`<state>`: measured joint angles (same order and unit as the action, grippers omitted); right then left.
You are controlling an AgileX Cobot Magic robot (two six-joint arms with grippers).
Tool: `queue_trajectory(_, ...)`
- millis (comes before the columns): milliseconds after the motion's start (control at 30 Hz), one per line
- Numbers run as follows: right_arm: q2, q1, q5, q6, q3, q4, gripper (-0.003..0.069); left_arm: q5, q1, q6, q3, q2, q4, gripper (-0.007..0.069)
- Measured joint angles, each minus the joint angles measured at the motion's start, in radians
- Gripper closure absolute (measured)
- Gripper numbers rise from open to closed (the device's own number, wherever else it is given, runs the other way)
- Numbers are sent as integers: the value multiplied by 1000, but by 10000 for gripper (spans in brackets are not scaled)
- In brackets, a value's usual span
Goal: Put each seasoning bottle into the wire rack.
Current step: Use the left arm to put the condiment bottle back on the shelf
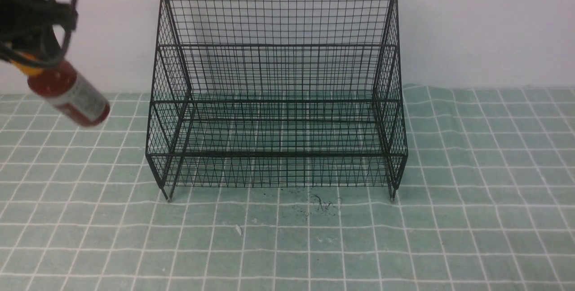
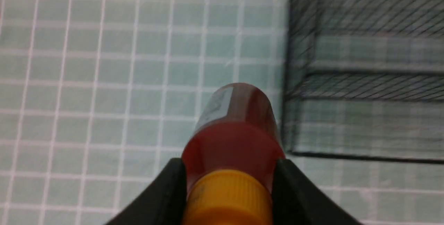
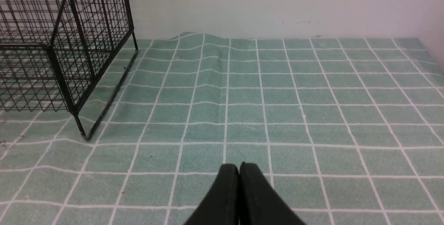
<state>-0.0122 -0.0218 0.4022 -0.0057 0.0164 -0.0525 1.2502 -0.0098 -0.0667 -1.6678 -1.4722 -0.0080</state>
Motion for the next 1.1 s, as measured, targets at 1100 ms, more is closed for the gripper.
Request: queue_trajectory(1100, 0, 0, 0, 0, 0, 0, 673, -83, -260, -42, -86, -319, -16, 341)
